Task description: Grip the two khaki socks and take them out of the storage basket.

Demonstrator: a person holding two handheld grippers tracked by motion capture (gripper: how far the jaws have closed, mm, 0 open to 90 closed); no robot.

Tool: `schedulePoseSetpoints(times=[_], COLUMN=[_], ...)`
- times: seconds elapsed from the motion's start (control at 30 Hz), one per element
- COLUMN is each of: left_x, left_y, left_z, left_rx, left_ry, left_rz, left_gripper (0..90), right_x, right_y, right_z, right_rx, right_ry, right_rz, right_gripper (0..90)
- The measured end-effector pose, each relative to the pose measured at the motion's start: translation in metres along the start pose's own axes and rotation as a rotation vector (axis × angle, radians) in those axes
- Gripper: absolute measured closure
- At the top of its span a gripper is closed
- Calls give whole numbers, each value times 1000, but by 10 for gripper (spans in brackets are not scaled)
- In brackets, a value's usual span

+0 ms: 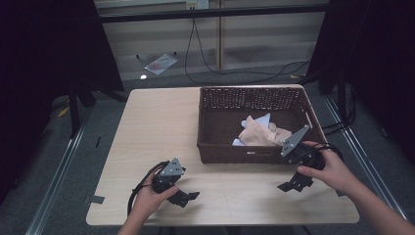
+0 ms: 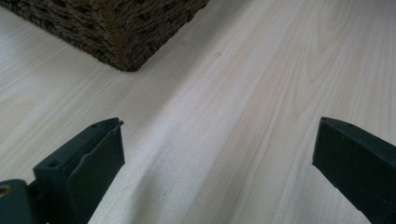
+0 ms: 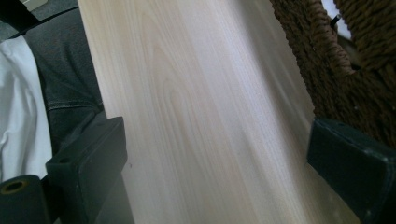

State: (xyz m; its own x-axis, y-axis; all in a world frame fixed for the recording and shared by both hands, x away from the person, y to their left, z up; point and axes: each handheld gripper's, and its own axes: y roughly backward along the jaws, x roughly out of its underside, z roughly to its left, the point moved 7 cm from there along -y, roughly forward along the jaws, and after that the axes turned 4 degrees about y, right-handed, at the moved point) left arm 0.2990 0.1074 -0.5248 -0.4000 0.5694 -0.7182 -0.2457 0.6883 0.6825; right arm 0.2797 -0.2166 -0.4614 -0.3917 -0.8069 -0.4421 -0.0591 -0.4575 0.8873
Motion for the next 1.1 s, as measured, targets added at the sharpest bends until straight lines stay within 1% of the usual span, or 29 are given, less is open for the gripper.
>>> schedulePoseSetpoints(times=[0.07, 0.17, 0.23, 0.3, 0.37, 0.4, 0.47, 0.5, 0.53, 0.6, 0.63, 0.67, 0.73, 0.83, 0.9, 0.93, 0.97, 1.03, 1.07, 1.1], left_x=[0, 0, -1, -1, -1, -1, 0, 0, 0, 0, 0, -1, -1, -1, 0, 0, 0, 0, 0, 0], left_y=[0, 1, 1, 1, 1, 1, 1, 2, 2, 2, 2, 2, 2, 2, 2, 3, 3, 3, 3, 3], left_z=[0, 0, 0, 0, 0, 0, 1, 1, 1, 1, 1, 1, 1, 1, 1, 1, 1, 1, 1, 1], left_rx=[1, 0, 1, 1, 2, 2, 0, -2, -5, -4, -4, -3, -3, -1, 2, 1, 0, 0, 1, 0], left_ry=[0, 4, 7, 5, 5, 6, 1, 0, 0, -1, -1, 6, 7, 8, 2, 2, 1, 1, 2, 2], left_rz=[0, -1, -6, -9, -8, -9, -6, -3, 0, 1, -2, -8, -6, -8, -7, -6, -4, -5, -5, -5], left_gripper=[19, 19, 19, 19, 19, 19, 19, 19, 19, 19, 19, 19, 19, 19, 19, 19, 19, 19, 19, 19], right_x=[-5, -8, -12, -16, -17, -18, -20, -23, -24, -26, -28, -28, -33, -36, -40, -42, -42, -46, -46, -48], right_y=[5, 9, 12, 17, 18, 20, 23, 26, 28, 29, 31, 31, 35, 37, 40, 42, 42, 44, 44, 45], right_z=[0, 0, -1, -1, -2, -3, -4, -6, -7, -8, -11, -11, -15, -19, -22, -27, -27, -33, -33, -37], right_rx=[-9, -9, -16, -32, -28, -26, -27, -26, -34, -34, -24, -24, -27, -25, -32, -23, -23, -19, -19, -15], right_ry=[6, 11, 15, 3, 6, 2, 2, -5, -6, -15, -12, -12, -22, -23, -34, -42, -42, -50, -50, -58], right_rz=[5, 5, -4, -15, -15, -6, -15, -25, -31, -34, -34, -34, -46, -53, -67, -69, -69, -74, -74, -66], right_gripper=[52, 52, 52, 52, 52, 52, 52, 52, 52, 52, 52, 52, 52, 52, 52, 51, 51, 52, 52, 52])
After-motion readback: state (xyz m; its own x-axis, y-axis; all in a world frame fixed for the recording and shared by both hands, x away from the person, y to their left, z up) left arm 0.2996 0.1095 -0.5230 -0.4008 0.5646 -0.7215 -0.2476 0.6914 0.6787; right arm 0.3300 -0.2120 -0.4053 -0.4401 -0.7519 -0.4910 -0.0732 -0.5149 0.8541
